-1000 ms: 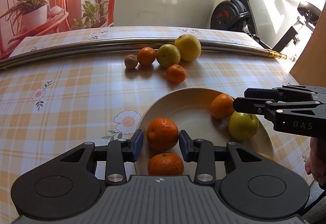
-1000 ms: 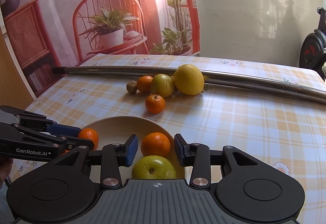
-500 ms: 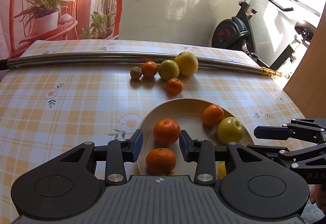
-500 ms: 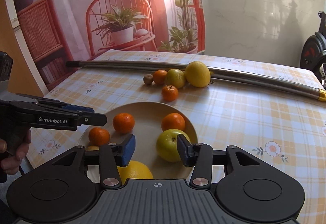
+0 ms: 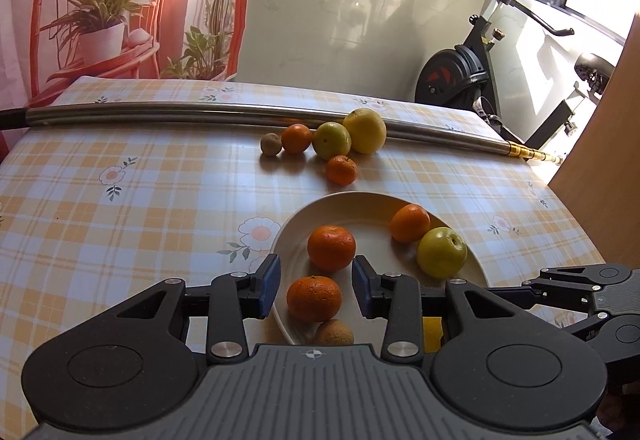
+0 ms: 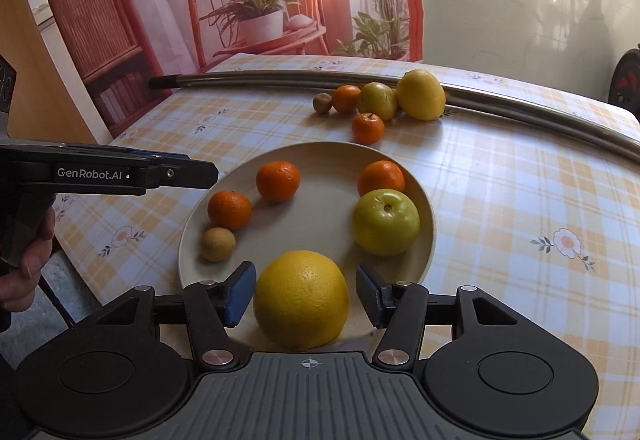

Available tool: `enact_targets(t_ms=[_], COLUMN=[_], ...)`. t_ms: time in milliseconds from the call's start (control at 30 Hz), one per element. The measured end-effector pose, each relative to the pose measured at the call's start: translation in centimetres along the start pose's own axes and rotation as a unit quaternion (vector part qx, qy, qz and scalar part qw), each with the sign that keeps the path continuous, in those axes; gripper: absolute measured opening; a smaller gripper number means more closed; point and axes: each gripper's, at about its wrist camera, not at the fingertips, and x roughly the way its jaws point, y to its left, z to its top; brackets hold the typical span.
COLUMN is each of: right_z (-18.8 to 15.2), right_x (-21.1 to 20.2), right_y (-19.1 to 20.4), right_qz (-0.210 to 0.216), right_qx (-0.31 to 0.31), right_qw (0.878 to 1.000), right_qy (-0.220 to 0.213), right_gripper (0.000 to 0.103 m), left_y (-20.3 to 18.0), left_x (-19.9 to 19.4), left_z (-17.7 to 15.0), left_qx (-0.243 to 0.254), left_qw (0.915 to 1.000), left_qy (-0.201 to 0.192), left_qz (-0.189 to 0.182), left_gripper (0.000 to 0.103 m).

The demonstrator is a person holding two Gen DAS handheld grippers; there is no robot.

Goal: Organize fruits

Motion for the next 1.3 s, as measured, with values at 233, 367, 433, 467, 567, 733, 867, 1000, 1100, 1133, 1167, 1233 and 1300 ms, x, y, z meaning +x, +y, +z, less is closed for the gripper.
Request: enact_targets(t_ms=[233,367,433,467,567,733,867,1000,1100,1133,1167,1233,1300], right_z=[-0.5,-0.6,-0.5,-0.5,-0.4,-0.4,-0.2,0.3,1.1,1.5,1.9,2.7,3.7], right_x=[0.5,0.4,0.4,0.3,0.3,0.3,0.2,-0.3,-0.8,-0.9,-1.0,-1.0,-0.8], right_y=[-0.2,0.3,-0.1,-0.4,-1.1,-1.6,-1.6,-1.9,-2.6,-2.9,-3.2,-3.7,-4.3], right_qz=[0.029,-0.006,-0.023,-0.026,-0.031,-0.032,-0.040,-0.032,-0.013,-0.007,-0.005,-0.004,-0.005], right_qx=[0.000,-0.034,-0.038,-0.036,-0.033,-0.034,-0.034,-0.024,0.001,0.009,0.013,0.018,0.018], right_qw=[1.000,0.999,0.999,0.999,0.999,0.999,0.999,0.999,1.000,1.000,0.999,0.999,0.999], right_qy=[0.010,-0.007,-0.013,-0.014,-0.017,-0.016,-0.009,-0.013,-0.020,-0.026,-0.031,-0.040,-0.046], right_gripper=[0.051,0.050,0.050,0.050,0.050,0.051,0.055,0.055,0.056,0.056,0.056,0.056,0.056], left_y=[-0.1,0.0,0.1,0.1,0.2,0.3,0.6,1.1,1.6,1.8,2.0,2.6,3.1], left_x=[0.3,0.5,0.6,0.6,0.7,0.7,1.0,1.1,1.1,1.0,1.0,1.0,1.1], left_z=[-0.1,-0.2,-0.2,-0.2,-0.2,-0.1,0.2,1.0,2.1,2.5,2.9,3.8,4.7], left_qx=[0.000,-0.001,-0.002,-0.002,-0.006,-0.009,-0.017,-0.023,-0.024,-0.026,-0.029,-0.039,-0.046], left_qw=[1.0000,1.0000,0.9999,0.9999,0.9999,0.9999,0.9997,0.9996,0.9997,0.9996,0.9995,0.9992,0.9989], left_qy=[0.005,0.008,0.010,0.011,0.012,0.014,0.018,0.016,0.010,0.008,0.007,0.003,-0.001], left_qz=[-0.001,-0.002,-0.002,-0.002,-0.002,-0.002,-0.005,-0.004,0.000,0.003,0.005,0.010,0.014], left_gripper=[0.041,0.041,0.041,0.041,0.041,0.041,0.041,0.041,0.041,0.041,0.041,0.041,0.041])
